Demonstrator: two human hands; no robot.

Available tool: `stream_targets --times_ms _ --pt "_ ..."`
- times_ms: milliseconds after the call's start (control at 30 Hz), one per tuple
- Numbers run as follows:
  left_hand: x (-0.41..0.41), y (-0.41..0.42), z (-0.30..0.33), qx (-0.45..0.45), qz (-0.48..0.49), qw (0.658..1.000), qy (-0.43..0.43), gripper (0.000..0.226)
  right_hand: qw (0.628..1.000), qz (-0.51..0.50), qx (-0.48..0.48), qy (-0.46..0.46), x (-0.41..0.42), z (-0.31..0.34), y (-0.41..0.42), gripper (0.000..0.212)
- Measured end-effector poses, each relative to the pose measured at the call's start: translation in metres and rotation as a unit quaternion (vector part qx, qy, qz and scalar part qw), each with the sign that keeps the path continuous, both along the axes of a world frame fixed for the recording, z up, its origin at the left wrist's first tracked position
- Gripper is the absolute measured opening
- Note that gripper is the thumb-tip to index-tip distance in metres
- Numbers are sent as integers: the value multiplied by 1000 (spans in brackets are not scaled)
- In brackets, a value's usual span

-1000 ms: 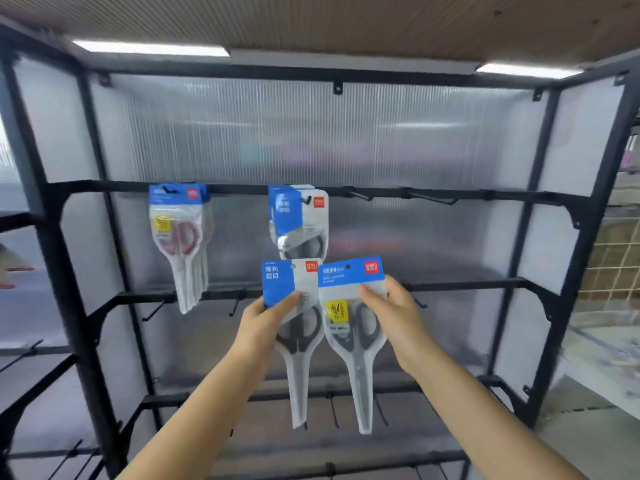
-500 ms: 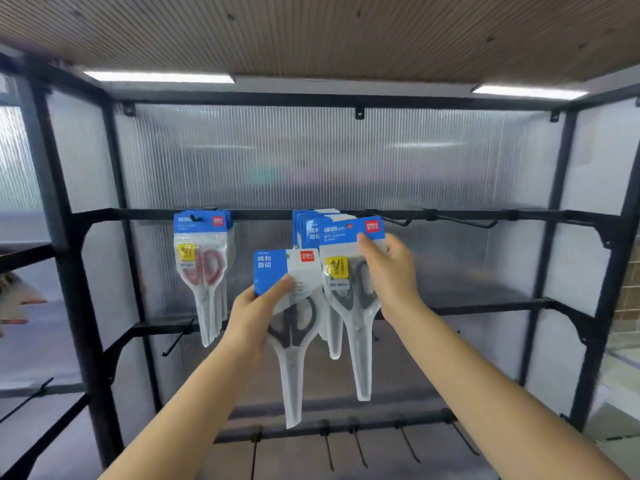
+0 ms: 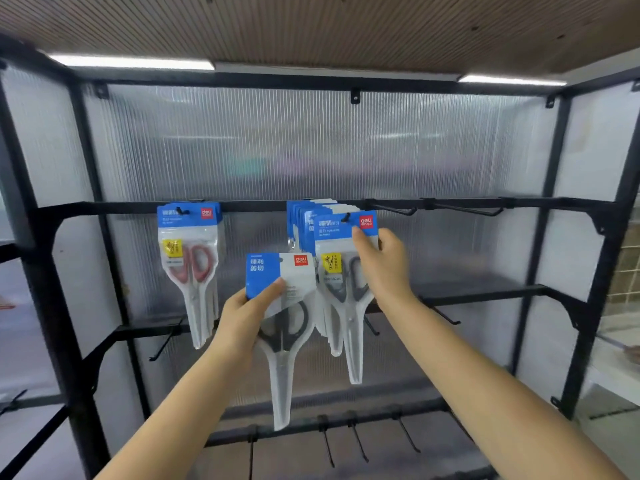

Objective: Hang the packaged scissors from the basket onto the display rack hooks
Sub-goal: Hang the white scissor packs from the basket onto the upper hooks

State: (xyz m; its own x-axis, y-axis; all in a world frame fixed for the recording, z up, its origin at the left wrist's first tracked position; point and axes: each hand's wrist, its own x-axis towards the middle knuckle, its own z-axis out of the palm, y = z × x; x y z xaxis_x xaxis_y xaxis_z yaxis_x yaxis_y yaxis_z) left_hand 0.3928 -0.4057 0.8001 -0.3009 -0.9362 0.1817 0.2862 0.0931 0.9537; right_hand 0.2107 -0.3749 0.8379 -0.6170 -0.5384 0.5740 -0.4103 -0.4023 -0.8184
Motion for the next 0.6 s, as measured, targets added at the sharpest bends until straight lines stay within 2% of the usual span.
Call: stream_targets --times_ms 200,600 --pt "-2 3 -1 1 -12 1000 -12 14 993 -35 15 110 -13 -1 -10 22" --pt "-16 5 -4 -10 -31 999 -28 16 992 -43 33 114 -20 2 -30 26"
